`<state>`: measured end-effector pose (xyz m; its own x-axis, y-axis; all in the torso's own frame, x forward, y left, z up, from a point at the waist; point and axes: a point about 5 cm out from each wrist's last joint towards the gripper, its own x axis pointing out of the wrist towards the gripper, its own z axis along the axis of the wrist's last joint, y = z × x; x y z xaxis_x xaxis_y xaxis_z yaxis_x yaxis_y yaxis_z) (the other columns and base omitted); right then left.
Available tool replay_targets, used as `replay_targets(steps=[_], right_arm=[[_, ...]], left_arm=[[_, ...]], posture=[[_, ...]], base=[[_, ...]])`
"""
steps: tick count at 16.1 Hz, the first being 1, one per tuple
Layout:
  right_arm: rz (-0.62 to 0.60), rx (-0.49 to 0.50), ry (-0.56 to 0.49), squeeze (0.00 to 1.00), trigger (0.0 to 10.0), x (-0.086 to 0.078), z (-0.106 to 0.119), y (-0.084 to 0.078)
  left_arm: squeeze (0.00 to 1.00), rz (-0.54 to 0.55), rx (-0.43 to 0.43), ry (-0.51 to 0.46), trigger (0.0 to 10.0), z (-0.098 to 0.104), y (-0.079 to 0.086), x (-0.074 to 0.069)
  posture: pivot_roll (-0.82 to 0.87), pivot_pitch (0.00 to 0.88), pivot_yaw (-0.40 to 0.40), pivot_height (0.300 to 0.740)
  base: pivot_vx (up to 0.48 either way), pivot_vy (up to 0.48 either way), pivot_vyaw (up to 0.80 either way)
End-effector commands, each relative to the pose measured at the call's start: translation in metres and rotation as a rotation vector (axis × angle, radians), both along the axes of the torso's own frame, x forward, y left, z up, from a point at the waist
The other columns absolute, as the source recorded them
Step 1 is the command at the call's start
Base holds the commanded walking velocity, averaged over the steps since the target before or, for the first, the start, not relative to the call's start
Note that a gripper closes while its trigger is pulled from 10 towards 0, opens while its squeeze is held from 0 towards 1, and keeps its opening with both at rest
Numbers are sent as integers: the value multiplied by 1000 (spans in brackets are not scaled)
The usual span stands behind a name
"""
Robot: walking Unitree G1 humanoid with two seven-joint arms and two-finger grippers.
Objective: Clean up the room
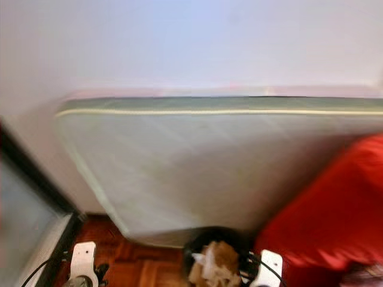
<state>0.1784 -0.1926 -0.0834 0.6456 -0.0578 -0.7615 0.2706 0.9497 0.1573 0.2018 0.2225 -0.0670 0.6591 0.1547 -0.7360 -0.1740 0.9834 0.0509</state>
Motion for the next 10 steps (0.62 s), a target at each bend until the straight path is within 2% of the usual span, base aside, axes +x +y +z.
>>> replay_targets(steps=[1,2,3,5,10], right_arm=[[4,6,2,0,10000,-1,-1,2],[4,5,2,0,10000,-1,-1,2],[-28,11,2,0,10000,-1,-1,1],[-15,9,-23,0,10000,4,2,1],[63,-37,-216,0,10000,46,28,3]], left_arm=[[0,2,5,9,10000,-1,3,-2],[0,2,6,9,10000,-1,3,-2],[0,1,6,7,10000,-1,3,-2],[0,3,6,-1,10000,0,3,-2],[0,-4,4,-35,10000,2,3,1]], posture=[[25,0,64,740],[25,0,62,740],[29,0,60,740],[28,0,59,740],[19,0,66,740]], base=[[0,0,644],[0,0,644],[0,0,0],[0,0,0],[0,0,0]])
